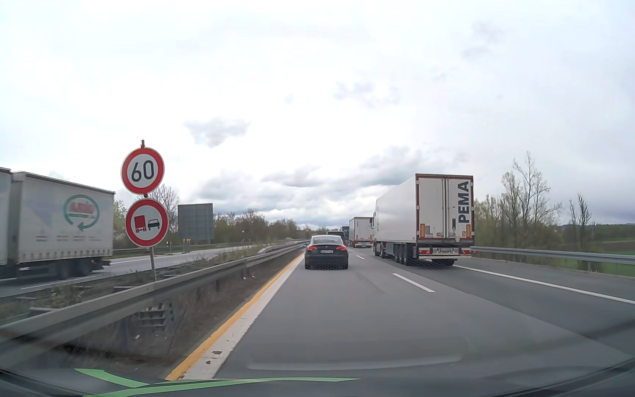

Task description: Follow the waypoints while adhering to traffic rules and regulations

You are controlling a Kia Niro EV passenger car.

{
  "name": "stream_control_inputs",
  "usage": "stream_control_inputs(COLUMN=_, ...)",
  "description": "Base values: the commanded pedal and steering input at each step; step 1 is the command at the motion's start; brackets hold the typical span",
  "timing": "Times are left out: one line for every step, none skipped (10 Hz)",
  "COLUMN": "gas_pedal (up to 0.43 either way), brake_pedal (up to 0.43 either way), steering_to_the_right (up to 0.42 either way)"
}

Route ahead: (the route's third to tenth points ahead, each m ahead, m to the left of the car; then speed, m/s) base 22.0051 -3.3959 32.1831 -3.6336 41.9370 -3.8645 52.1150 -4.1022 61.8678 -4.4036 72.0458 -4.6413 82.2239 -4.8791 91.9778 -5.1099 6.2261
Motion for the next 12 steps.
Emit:
stream_control_inputs(gas_pedal=0.11, brake_pedal=0.0, steering_to_the_right=-0.004)
stream_control_inputs(gas_pedal=0.11, brake_pedal=0.0, steering_to_the_right=-0.004)
stream_control_inputs(gas_pedal=0.11, brake_pedal=0.0, steering_to_the_right=-0.004)
stream_control_inputs(gas_pedal=0.098, brake_pedal=0.0, steering_to_the_right=-0.003)
stream_control_inputs(gas_pedal=0.098, brake_pedal=0.0, steering_to_the_right=-0.001)
stream_control_inputs(gas_pedal=0.098, brake_pedal=0.0, steering_to_the_right=0.0)
stream_control_inputs(gas_pedal=0.079, brake_pedal=0.0, steering_to_the_right=0.0)
stream_control_inputs(gas_pedal=0.067, brake_pedal=0.0, steering_to_the_right=0.0)
stream_control_inputs(gas_pedal=0.067, brake_pedal=0.0, steering_to_the_right=0.0)
stream_control_inputs(gas_pedal=0.067, brake_pedal=0.0, steering_to_the_right=0.002)
stream_control_inputs(gas_pedal=0.067, brake_pedal=0.0, steering_to_the_right=0.003)
stream_control_inputs(gas_pedal=0.067, brake_pedal=0.0, steering_to_the_right=0.002)
